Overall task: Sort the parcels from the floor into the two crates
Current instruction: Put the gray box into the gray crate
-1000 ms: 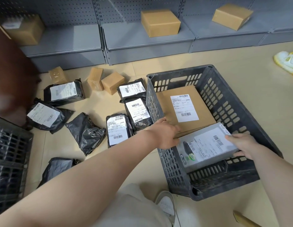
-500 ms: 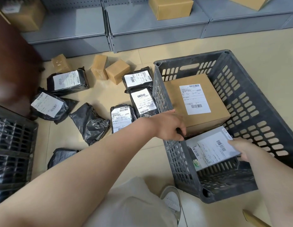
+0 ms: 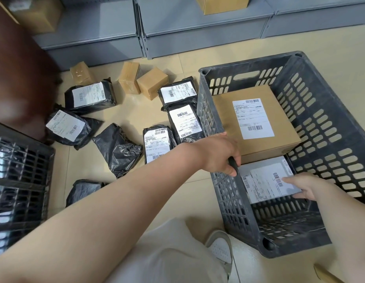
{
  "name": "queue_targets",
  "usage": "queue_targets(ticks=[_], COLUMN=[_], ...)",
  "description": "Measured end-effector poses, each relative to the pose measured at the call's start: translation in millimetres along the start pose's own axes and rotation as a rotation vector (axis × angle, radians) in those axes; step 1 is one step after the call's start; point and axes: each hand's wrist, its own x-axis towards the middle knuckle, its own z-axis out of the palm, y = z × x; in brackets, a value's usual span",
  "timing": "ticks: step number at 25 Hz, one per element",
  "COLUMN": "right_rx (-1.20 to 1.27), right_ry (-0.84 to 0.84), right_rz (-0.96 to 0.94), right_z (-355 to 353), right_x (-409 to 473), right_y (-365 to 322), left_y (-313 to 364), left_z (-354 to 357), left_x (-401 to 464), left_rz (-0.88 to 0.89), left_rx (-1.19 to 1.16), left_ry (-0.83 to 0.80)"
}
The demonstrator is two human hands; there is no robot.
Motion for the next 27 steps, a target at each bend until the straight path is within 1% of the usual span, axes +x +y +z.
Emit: queue_targets(ticks=[10, 13, 15, 18, 22, 23, 25, 26, 27], right_rx=[0.025, -0.008, -0.076, -0.106, -0.048, -0.026, 0.006, 0.032, 0.083], right_ry=[0.004, 0.056, 0.098, 0.159, 0.284, 0.357, 0.565, 0.657, 0.711], right_rz=[-0.006, -0.012, -0.030, -0.050, -0.073, -0.074, -0.120, -0.176, -0.246], right_z=[3, 6, 8, 10, 9, 8, 8, 6, 6], right_x=[-1, -1, -7, -13, -35, -48, -75, -84, -93], right_y=[1, 3, 2, -5, -27, -37, -62, -74, -87], left_y=[0, -1, 0, 5, 5, 1, -8, -13, -19], left_z=[1, 7, 14, 23, 23, 22, 20, 19, 17], left_x=[1, -2, -6, -13, -30, -35, -45, -51, -58], left_rz=[-0.024, -0.014, -0.007, -0.021, -0.074, -0.092, -0.140, -0.167, -0.196], left_rx=[-0.037, -0.084, -0.107, -0.081, -0.091, -0.106, -0.105, -0.098, -0.102], left_ry=[0.023, 0.069, 0.102, 0.165, 0.244, 0.253, 0.262, 0.277, 0.295])
